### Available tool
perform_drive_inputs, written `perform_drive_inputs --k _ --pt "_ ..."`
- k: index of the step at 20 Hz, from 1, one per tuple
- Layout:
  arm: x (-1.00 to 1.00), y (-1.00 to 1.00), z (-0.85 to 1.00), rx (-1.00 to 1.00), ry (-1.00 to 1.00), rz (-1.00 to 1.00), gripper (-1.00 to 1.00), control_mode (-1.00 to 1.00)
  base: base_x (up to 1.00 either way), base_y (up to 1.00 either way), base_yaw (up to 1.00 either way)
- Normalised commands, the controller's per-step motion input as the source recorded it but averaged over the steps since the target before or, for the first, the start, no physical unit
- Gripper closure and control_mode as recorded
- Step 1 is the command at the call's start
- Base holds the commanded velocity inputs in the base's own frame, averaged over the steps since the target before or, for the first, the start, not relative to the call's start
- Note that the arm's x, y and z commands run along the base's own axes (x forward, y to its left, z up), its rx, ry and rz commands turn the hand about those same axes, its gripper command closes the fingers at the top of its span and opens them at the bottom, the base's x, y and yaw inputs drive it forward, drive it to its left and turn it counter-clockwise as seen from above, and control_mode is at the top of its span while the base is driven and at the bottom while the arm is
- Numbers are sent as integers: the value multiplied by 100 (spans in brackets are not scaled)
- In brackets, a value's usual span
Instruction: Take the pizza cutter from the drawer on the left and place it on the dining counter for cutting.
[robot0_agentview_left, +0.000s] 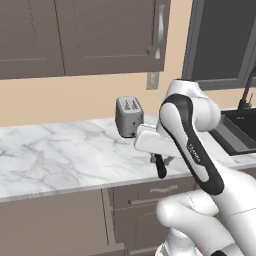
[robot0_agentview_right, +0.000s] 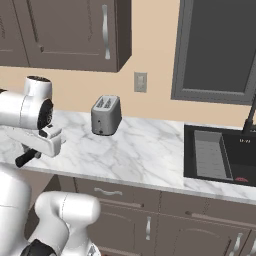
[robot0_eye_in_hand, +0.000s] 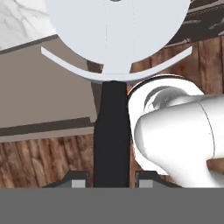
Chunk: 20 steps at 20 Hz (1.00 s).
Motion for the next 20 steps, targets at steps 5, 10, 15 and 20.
perform_drive_inputs --k 5,10,15,20 --pt "0 -57 0 -22 -10 -16 100 -100 0 0 0" --pt "0 -71 0 -15 -9 -6 100 -100 0 0 0" --pt "0 -71 0 -3 -3 6 100 -100 0 0 0" --pt "4 -43 0 0 -2 19 100 -100 0 0 0"
